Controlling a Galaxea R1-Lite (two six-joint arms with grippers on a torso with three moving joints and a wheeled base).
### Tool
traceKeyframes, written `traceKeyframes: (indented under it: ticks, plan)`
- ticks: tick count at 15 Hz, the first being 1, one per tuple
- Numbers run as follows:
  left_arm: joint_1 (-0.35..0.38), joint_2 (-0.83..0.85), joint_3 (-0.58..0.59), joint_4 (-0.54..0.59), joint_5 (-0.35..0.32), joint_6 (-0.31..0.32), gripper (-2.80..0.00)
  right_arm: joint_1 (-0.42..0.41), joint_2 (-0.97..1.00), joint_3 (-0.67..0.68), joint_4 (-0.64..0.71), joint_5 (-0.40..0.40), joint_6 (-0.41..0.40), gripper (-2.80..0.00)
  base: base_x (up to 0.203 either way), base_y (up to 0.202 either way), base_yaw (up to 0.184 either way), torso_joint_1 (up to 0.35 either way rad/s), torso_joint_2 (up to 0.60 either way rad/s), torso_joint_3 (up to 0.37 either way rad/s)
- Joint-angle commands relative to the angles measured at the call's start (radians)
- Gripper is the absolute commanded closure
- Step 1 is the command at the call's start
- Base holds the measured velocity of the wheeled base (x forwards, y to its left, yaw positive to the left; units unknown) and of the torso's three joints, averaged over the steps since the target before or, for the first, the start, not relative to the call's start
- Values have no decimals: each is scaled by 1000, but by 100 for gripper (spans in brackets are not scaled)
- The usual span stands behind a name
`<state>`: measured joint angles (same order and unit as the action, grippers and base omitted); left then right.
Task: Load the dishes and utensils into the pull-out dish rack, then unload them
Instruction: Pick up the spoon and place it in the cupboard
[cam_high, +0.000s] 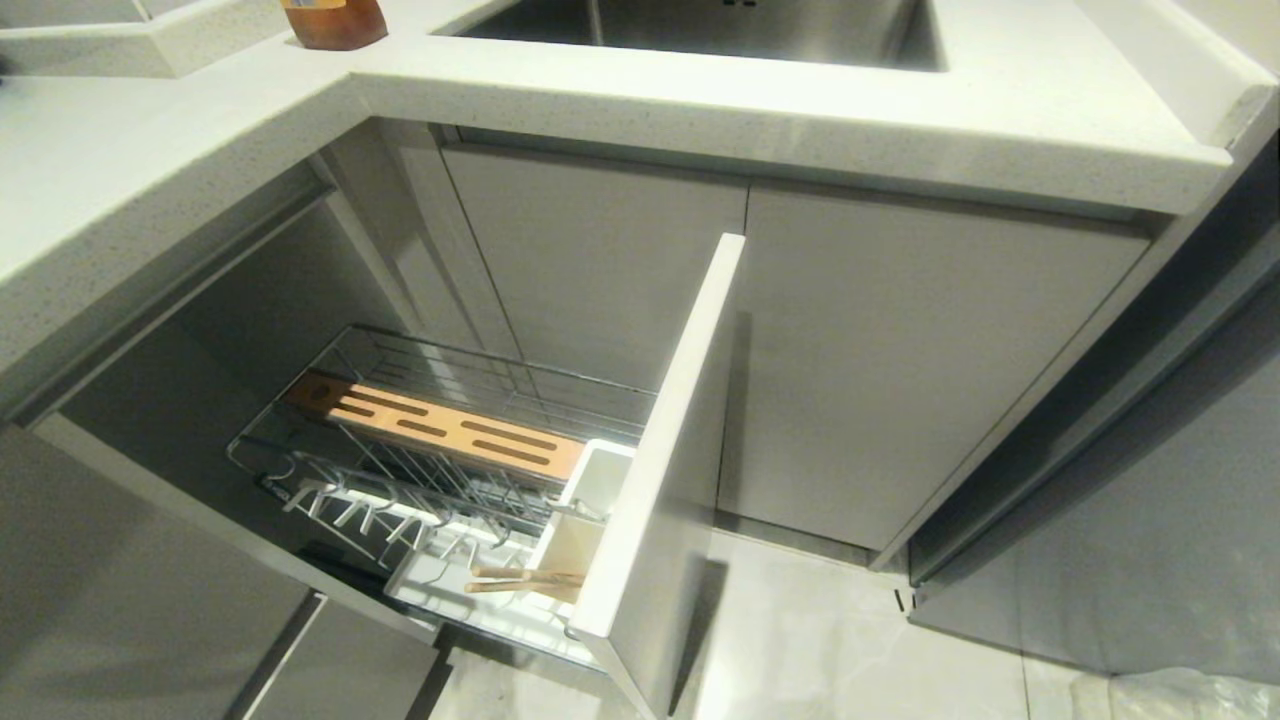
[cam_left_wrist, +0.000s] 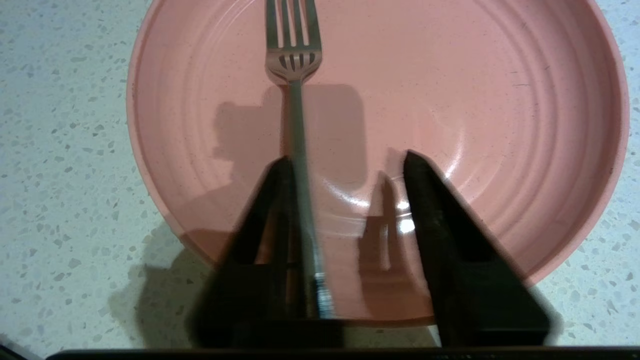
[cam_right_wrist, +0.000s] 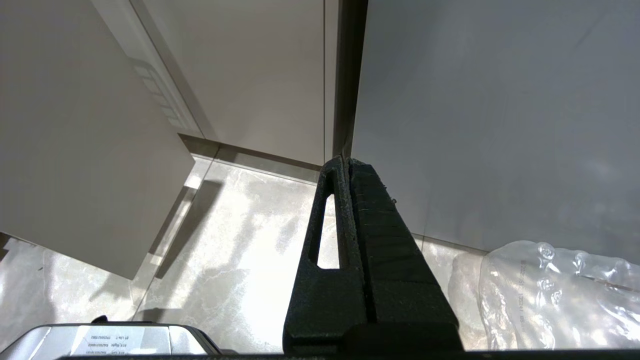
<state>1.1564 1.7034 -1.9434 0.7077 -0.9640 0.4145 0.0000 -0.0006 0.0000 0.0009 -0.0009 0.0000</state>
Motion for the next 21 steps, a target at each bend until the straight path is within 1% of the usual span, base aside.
traceKeyframes:
  ticks: [1,6,7,8,9,10,13,14,15,16,17,19,21]
  plan:
    - [0,-2,0,6,-5,3,0,0,1,0,0,0,0,0,0,0,0,0,0,0]
    - [0,-11,0,9,-8,0,0,0,1,0,1,-1,0,0,0,0,0,0,0,0]
    - [0,-20,0,9,-10,-5,0,0,1,0,1,-1,0,0,0,0,0,0,0,0]
    - [0,-38,0,9,-11,-25,0,0,1,0,0,-1,0,0,0,0,0,0,0,0]
    - [-4,-62,-1,8,-11,-80,0,0,1,0,-1,-1,0,0,0,0,0,0,0,0]
    - [-11,-90,-2,6,-12,-152,0,0,1,0,0,0,0,0,0,0,0,0,0,0]
    - [-71,-182,-2,5,-10,-384,0,0,1,0,0,-1,0,0,0,0,0,0,0,0]
    - [-120,-219,-1,6,-7,-474,0,0,1,0,-1,1,0,0,0,0,0,0,0,0]
    - [-165,-250,0,8,-5,-537,0,0,1,0,1,1,0,0,0,0,0,0,0,0]
    - [-218,-277,1,13,-4,-592,0,0,1,0,-1,0,0,0,0,0,0,0,0,0]
    - [-276,-303,1,28,-3,-628,0,0,1,0,0,0,0,0,0,0,0,0,0,0]
    - [-398,-353,3,100,-4,-657,0,0,1,0,-1,1,0,0,0,0,0,0,0,0]
    - [-569,-392,19,197,-3,-661,0,0,1,0,0,0,0,0,0,0,0,0,0,0]
